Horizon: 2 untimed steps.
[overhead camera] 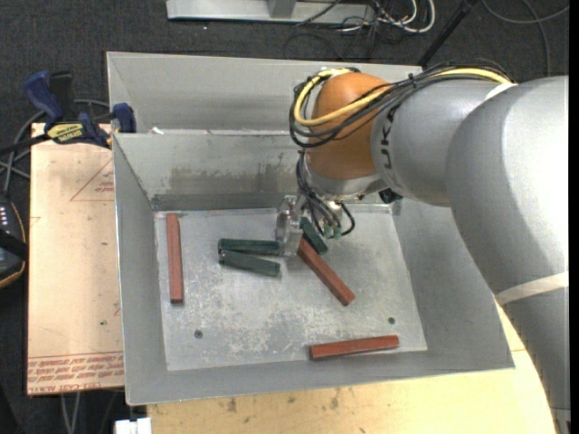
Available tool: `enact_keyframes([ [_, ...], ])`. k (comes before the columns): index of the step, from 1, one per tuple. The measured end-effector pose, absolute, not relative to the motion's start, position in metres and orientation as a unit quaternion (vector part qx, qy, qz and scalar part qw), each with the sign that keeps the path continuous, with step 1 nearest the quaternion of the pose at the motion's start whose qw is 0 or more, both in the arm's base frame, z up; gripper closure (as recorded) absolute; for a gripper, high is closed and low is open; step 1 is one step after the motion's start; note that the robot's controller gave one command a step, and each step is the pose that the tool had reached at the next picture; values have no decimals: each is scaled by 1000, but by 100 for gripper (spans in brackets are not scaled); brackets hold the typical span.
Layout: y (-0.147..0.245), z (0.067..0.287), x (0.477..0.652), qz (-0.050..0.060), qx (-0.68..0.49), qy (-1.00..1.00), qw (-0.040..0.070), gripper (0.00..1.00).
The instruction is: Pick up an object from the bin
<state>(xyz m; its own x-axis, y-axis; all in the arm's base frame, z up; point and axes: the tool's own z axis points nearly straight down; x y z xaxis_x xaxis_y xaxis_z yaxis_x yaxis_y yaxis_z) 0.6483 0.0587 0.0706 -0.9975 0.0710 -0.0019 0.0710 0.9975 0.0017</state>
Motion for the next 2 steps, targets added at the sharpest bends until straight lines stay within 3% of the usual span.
enact_keyframes([
  [1,59,71,648,1,36,999,1,0],
  [2,144,70,583,2,-23,1000,-2,0],
])
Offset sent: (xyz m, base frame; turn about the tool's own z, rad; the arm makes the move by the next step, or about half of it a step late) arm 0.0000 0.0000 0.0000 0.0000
